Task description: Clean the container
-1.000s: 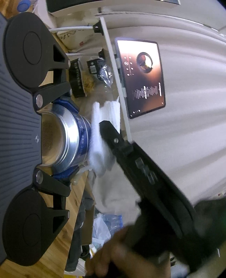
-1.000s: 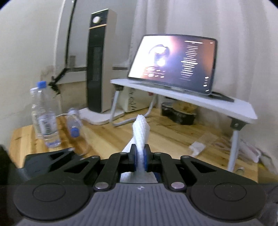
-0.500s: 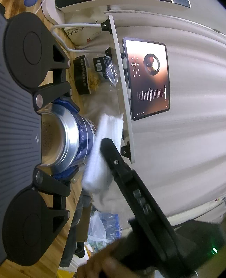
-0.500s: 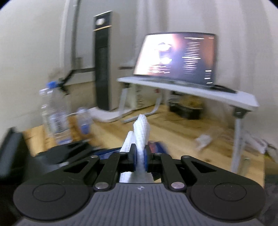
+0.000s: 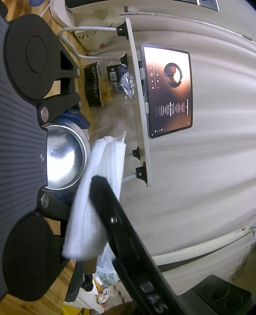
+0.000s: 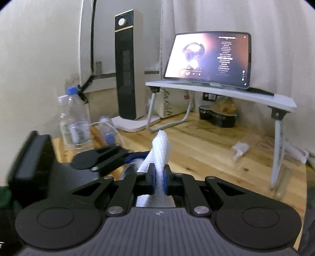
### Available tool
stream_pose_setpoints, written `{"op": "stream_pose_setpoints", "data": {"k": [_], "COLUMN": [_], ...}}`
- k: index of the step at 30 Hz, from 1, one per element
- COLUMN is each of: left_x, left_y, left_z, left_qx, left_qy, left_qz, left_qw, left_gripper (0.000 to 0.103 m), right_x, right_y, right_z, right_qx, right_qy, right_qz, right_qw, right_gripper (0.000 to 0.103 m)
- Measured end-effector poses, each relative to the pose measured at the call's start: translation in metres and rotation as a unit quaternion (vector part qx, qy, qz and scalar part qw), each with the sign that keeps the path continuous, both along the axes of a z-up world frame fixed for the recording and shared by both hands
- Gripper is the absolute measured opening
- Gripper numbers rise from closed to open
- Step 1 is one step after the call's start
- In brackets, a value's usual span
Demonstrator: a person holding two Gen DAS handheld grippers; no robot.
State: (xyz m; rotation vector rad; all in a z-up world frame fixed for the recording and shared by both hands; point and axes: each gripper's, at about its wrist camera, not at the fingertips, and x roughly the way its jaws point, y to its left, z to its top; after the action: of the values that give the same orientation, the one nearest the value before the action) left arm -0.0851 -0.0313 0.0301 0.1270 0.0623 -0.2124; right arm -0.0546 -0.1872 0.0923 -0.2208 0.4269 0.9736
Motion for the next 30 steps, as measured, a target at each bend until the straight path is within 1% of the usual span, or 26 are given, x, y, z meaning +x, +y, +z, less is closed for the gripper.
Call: {"op": "stream_pose_setpoints", "data": {"k": [1,4,7,8,12,13,14,15,16,18,19,20,21,22,23,24,25,27,28,30], "left_x": [-0.001,-0.002,-0.004,-0.005,-0.009,-0.012,-0.015,-0.019,-0.022,-0.028,-0.029,-0.030,-0.032,-0.033,-0.033,-0.033,-0.033,-0.034,-0.035,-0.036], "left_y": [0.000,0.000,-0.001,-0.001,0.000,-0.001,0.000,0.000,0.000,0.000,0.000,0.000,0.000,0.001,0.001,0.002,0.002,0.005,0.006,0.008], "left_z": [0.000,-0.001,-0.001,-0.001,-0.001,-0.001,-0.001,-0.001,0.000,0.000,0.000,0.001,0.001,0.001,0.002,0.002,0.002,0.003,0.003,0.003], "left_qx": [0.001,0.000,0.002,0.002,-0.001,0.000,-0.001,-0.001,-0.002,-0.002,-0.002,-0.004,-0.006,-0.008,-0.009,-0.011,-0.012,-0.018,-0.020,-0.026], "left_qy": [-0.001,-0.003,-0.007,-0.008,-0.024,-0.033,-0.044,-0.055,-0.066,-0.083,-0.087,-0.090,-0.095,-0.098,-0.099,-0.101,-0.102,-0.107,-0.110,-0.113], "left_qz": [-0.001,0.000,0.000,-0.001,0.002,0.004,0.006,0.008,0.009,0.010,0.008,0.005,0.004,0.002,0.002,0.004,0.006,0.010,0.012,0.009], "left_qw": [1.0000,1.0000,1.0000,1.0000,0.9997,0.9995,0.9990,0.9984,0.9978,0.9965,0.9962,0.9959,0.9954,0.9952,0.9950,0.9949,0.9947,0.9941,0.9936,0.9932], "left_gripper": [0.067,0.067,0.067,0.067,0.067,0.067,0.067,0.067,0.067,0.067,0.067,0.067,0.067,0.067,0.067,0.067,0.067,0.067,0.067,0.067], "right_x": [0.002,0.015,0.035,0.044,0.085,0.090,0.093,0.094,0.094,0.092,0.089,0.088,0.088,0.090,0.094,0.099,0.102,0.106,0.108,0.107], "right_y": [-0.003,-0.011,-0.022,-0.023,-0.028,-0.030,-0.032,-0.034,-0.037,-0.046,-0.052,-0.058,-0.064,-0.071,-0.078,-0.084,-0.085,-0.080,-0.073,-0.061], "right_z": [0.001,-0.001,-0.004,-0.010,-0.048,-0.053,-0.058,-0.060,-0.059,-0.052,-0.046,-0.039,-0.035,-0.031,-0.034,-0.041,-0.052,-0.073,-0.082,-0.093], "right_qx": [0.006,0.009,0.009,-0.013,-0.064,-0.064,-0.064,-0.060,-0.047,-0.008,0.019,0.051,0.096,0.142,0.198,0.254,0.297,0.346,0.357,0.365], "right_qy": [0.012,0.016,0.011,0.001,0.056,0.070,0.081,0.087,0.092,0.097,0.098,0.108,0.141,0.177,0.231,0.292,0.343,0.423,0.449,0.470], "right_qz": [0.000,-0.024,-0.083,-0.108,-0.159,-0.166,-0.174,-0.179,-0.186,-0.206,-0.214,-0.213,-0.200,-0.186,-0.170,-0.152,-0.135,-0.113,-0.102,-0.092], "right_qw": [1.000,1.000,0.996,0.994,0.984,0.982,0.979,0.978,0.977,0.974,0.972,0.970,0.965,0.956,0.937,0.909,0.881,0.830,0.812,0.798], "right_gripper": [0.012,0.012,0.012,0.012,0.012,0.014,0.018,0.024,0.032,0.079,0.086,0.087,0.087,0.087,0.088,0.089,0.090,0.091,0.091,0.093]}}
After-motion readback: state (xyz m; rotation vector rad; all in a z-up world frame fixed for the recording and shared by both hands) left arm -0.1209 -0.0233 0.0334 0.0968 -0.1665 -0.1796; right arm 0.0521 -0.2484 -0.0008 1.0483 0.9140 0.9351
